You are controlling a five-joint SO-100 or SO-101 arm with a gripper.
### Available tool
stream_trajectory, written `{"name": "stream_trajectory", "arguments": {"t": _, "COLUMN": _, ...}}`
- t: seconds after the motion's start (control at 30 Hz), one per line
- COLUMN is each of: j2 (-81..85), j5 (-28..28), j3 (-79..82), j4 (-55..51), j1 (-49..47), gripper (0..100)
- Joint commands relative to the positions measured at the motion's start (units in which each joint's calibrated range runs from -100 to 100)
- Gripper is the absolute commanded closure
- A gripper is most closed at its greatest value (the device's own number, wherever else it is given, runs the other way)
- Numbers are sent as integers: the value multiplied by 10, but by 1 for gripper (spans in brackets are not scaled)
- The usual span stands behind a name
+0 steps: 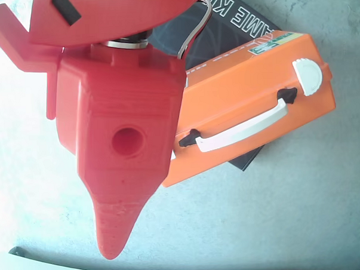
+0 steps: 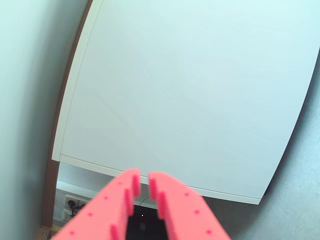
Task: Grab the white handle of the orange box
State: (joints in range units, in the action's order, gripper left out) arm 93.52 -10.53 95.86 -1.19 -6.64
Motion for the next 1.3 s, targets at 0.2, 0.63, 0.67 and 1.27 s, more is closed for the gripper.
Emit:
{"name": "stream_trajectory", "arguments": {"t": 0.2, "j2": -4, "j5": 1, "j3": 33, "j4": 202, "j1": -1, "gripper": 98}}
{"name": "stream_trajectory", "arguments": {"t": 0.63, "j2": -121, "j5": 1, "j3": -33, "j4": 497, "j1": 1, "gripper": 81}}
{"name": "stream_trajectory", "arguments": {"t": 0.67, "j2": -142, "j5": 1, "j3": -53, "j4": 502, "j1": 6, "gripper": 78}}
{"name": "stream_trajectory", "arguments": {"t": 1.27, "j2": -339, "j5": 1, "j3": -302, "j4": 503, "j1": 177, "gripper": 74}}
